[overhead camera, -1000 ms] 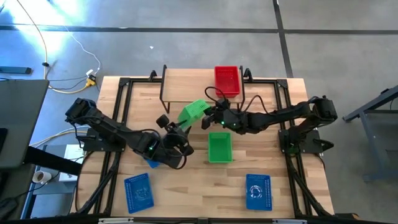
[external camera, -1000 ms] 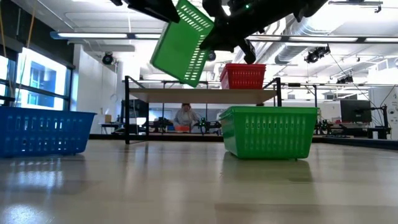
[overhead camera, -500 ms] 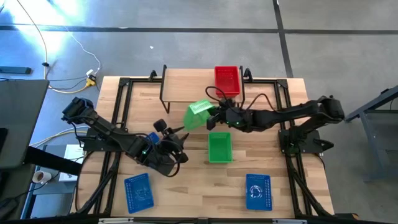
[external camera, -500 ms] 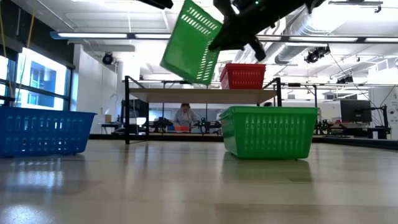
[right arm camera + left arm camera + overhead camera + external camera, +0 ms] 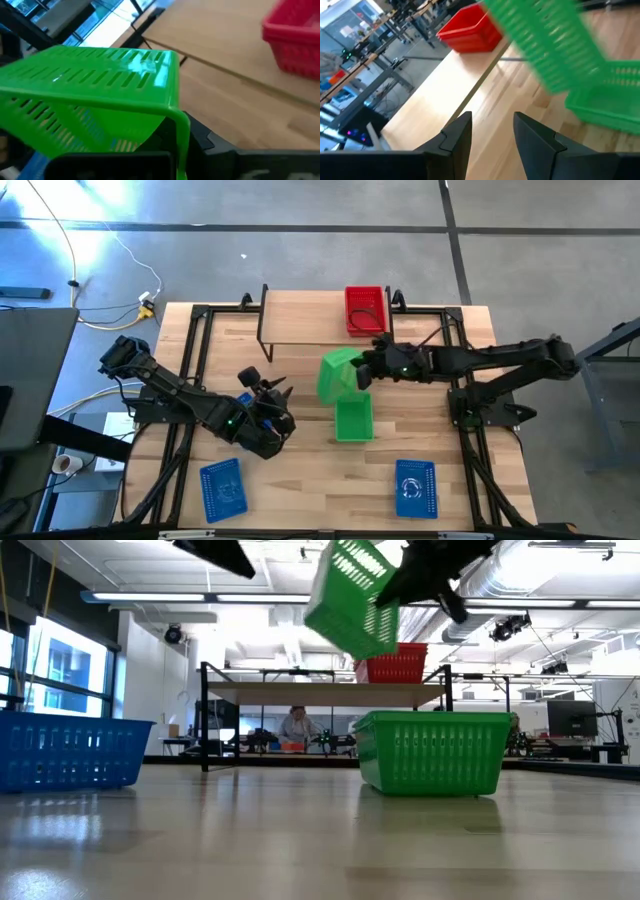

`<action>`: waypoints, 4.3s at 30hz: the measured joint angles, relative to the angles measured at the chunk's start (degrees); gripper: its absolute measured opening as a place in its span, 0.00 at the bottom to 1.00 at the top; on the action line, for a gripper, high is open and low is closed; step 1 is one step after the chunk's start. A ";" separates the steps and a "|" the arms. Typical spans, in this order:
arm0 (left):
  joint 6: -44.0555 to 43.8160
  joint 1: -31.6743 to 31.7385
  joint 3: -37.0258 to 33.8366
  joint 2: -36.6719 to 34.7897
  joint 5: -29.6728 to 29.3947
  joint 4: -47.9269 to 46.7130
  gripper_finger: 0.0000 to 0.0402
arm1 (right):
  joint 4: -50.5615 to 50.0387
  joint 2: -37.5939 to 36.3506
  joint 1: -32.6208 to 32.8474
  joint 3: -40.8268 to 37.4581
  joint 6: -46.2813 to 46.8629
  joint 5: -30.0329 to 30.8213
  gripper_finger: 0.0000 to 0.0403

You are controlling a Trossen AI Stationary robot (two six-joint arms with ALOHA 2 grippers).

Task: Stack baskets on shelf by color
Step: Stack the bottom green basket on the top of the stacked green baskets

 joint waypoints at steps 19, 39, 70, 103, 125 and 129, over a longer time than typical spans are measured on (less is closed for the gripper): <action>-10.77 3.78 0.00 0.02 1.57 -10.72 0.29 | -12.03 -6.80 -8.29 -0.02 9.39 -23.64 0.00; -10.75 5.64 0.02 -0.33 2.00 -11.10 0.29 | -24.95 1.89 -7.84 3.30 24.31 -39.84 0.00; -9.64 5.64 0.02 -0.33 4.19 -11.07 0.29 | -28.55 15.11 -7.82 3.30 31.49 -44.00 0.00; -8.15 5.64 0.02 -0.33 5.14 -11.05 0.29 | -27.85 22.03 -8.21 4.24 32.26 -47.91 0.00; -8.13 5.64 0.02 -0.33 5.03 -11.04 0.29 | -31.58 22.03 -8.98 6.78 28.77 -47.71 0.00; -8.13 5.64 0.02 -0.33 5.02 -11.04 0.29 | -31.71 22.03 -8.98 6.78 27.55 -48.29 0.00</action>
